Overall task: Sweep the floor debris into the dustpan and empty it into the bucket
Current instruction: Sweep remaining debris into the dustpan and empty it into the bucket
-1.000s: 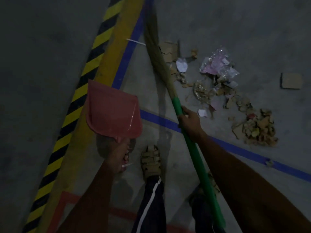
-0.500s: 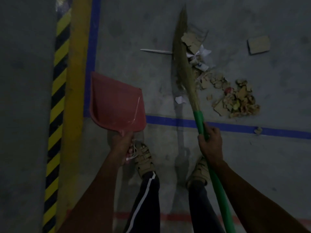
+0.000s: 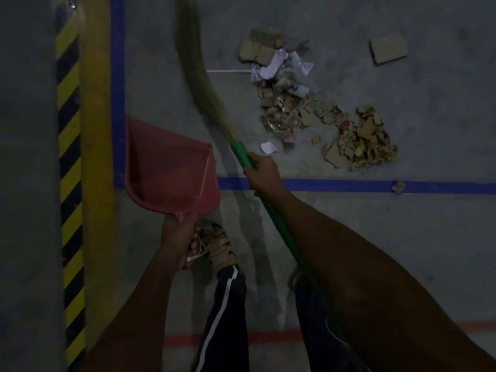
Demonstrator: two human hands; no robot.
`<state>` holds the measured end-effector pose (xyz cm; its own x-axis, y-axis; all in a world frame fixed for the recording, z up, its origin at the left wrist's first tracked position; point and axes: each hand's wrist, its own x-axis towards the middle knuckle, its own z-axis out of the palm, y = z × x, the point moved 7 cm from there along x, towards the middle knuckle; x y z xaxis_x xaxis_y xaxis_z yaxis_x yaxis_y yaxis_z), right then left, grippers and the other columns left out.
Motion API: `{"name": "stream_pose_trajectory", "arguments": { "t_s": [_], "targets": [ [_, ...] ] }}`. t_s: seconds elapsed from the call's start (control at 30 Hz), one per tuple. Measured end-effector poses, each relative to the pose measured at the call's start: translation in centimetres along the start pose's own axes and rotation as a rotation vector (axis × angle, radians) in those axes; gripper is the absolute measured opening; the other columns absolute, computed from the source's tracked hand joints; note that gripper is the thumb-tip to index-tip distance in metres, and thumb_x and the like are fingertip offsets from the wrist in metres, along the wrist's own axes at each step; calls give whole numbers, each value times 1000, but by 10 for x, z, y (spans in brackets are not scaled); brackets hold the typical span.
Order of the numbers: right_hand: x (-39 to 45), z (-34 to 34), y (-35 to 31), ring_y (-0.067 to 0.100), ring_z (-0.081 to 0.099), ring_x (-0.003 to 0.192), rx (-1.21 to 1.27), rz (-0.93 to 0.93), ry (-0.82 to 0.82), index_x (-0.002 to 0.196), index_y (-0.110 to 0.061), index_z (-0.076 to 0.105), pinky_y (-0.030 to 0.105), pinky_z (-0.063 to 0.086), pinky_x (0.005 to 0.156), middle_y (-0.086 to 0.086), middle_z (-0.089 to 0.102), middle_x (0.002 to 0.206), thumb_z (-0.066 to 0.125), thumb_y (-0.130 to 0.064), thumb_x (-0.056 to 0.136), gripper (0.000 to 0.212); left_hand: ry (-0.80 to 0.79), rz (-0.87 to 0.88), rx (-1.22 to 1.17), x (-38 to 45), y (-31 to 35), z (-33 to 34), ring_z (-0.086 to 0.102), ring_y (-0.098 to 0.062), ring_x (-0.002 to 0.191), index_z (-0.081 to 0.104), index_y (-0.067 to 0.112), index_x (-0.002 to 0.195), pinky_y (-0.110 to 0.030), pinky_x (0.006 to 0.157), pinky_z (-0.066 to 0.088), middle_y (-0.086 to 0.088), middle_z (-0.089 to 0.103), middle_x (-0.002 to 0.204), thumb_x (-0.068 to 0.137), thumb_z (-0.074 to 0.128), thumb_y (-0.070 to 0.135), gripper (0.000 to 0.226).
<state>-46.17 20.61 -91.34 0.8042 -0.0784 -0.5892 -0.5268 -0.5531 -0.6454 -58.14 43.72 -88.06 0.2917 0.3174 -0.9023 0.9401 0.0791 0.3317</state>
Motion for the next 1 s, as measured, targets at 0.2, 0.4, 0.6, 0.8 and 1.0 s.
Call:
{"name": "stream_pose_trajectory", "arguments": {
  "t_s": [0.2,0.4,0.6,0.8,1.0],
  "targets": [
    [-8,-19,40,36,63,65,-40,37,66,126,2,61,53,55,56,24,65,79,54,-9,87,41,23,1,70,-16,-11,9,31,-11,28,48,8,77,-13,37,28,-5,41,47,97,60,19,26],
    [-73,-78,145,27,60,70,-69,183,138,125,-12,63,43,57,65,14,61,85,49,-28,84,46,-5,-1,67,-32,-20,45,30,-9,26,49,8,72,-12,35,28,-1,39,41,97,64,23,33],
    [-136,-145,232,30,52,108,-190,303,195,150,-7,40,22,34,83,18,46,123,56,-16,95,57,-82,-11,143,-43,-36,99,32,-13,28,51,2,72,-16,39,29,-8,40,46,93,62,16,27],
    [-190,-174,275,33,58,95,-189,271,291,146,-3,44,28,40,78,18,45,125,61,-12,93,56,-99,-19,243,-52,-47,141,43,-17,45,53,7,66,-30,54,39,-11,46,52,92,65,24,34],
    [-219,-189,293,22,56,73,-145,138,378,145,-9,46,31,50,57,9,44,126,45,-35,87,64,-127,22,421,-68,-44,189,32,-13,30,48,7,64,-18,40,28,-5,40,45,97,60,23,39]
  ]
}}
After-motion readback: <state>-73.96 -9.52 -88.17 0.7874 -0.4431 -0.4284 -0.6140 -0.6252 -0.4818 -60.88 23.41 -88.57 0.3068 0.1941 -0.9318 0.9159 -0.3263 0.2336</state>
